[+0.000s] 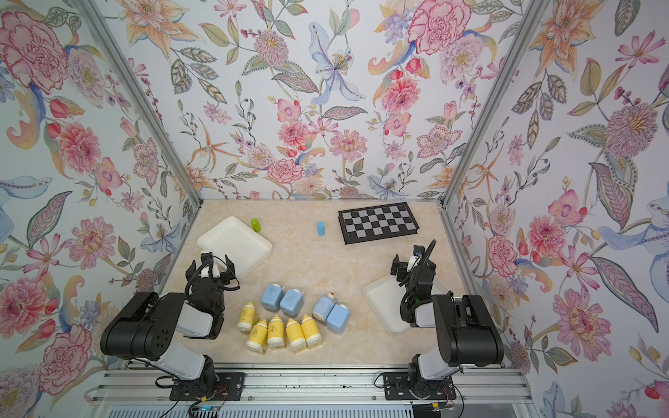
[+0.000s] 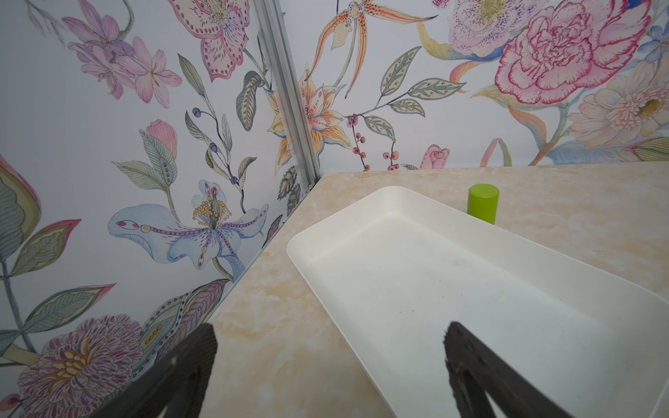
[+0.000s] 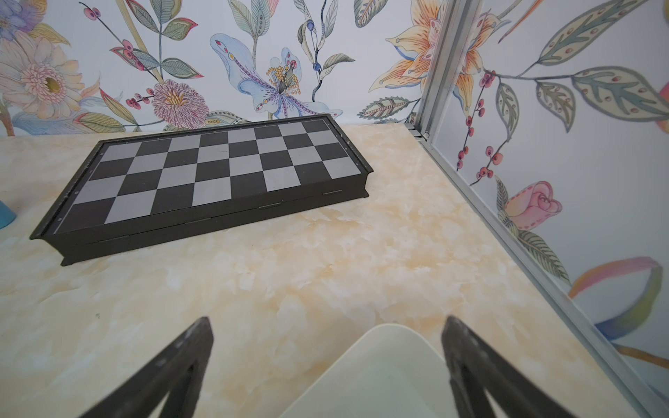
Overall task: Place the pencil sharpeners by color into the storage box
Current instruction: Move the storage box to the center of the board.
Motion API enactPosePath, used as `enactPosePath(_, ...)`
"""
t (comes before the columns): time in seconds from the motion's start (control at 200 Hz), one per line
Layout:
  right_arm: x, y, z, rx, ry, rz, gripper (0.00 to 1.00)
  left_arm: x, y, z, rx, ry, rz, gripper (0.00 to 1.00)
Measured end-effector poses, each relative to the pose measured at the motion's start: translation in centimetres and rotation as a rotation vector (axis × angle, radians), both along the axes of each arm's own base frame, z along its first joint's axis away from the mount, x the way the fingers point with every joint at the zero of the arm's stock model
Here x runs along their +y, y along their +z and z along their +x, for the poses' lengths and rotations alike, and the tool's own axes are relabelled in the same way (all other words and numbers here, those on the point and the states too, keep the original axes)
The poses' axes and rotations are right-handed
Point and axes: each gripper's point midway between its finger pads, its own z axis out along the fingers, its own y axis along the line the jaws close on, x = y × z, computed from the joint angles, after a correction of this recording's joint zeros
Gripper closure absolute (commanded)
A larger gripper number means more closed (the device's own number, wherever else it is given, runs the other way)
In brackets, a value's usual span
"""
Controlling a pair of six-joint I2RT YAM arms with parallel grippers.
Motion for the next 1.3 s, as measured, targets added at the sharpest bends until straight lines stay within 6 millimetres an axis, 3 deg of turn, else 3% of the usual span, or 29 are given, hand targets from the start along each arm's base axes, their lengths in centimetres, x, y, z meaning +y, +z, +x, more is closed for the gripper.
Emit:
enactPosePath(0.385,0.0,0.0,0.0,0.000,0.000,0.000,0.00,0.0,0.0,0.0,0.002,0.000,0.000,0.00)
enactPosePath(0.515,0.0,0.0,0.0,0.002,-0.002,-0.001,0.00,0.0,1.3,0.1,-0.013,0.001,-0.001,0.01)
enactPosePath(0.655,-1.0,0.2,0.2,0.066,-0.057,-0.002,0.00,0.0,5.1,0.9,-0.062,0.004,-0.003,0.01)
enactPosePath(0.716,-1.8,2.1,1.0,0.073,-0.113,0.006,0.00,0.1,7.3,0.7,-0.101,0.011,-0.015,0.01)
enactPosePath(0.796,-3.2,6.3,2.1,0.048,-0.200,0.036,0.00,0.5,10.5,-0.2,-0.168,0.034,-0.059,0.01)
enactPosePath(0.896,-5.0,11.0,1.6,0.011,-0.328,0.106,0.00,1.6,14.0,-1.6,-0.270,0.056,-0.167,0.01)
enactPosePath(0.976,-6.0,12.8,0.4,0.031,-0.371,0.154,0.00,2.7,15.7,-1.9,-0.303,0.032,-0.234,0.01)
enactPosePath(1.031,-6.4,13.0,-0.2,0.075,-0.378,0.172,0.00,2.8,16.4,-1.3,-0.279,0.009,-0.260,0.01)
enactPosePath(1.141,-5.0,12.5,-1.1,0.218,-0.345,0.173,0.00,1.1,18.4,1.3,-0.186,-0.077,-0.282,0.01)
enactPosePath(1.301,0.9,11.4,-2.3,0.427,-0.196,0.107,0.00,-0.1,21.7,2.9,-0.111,-0.119,-0.274,0.01)
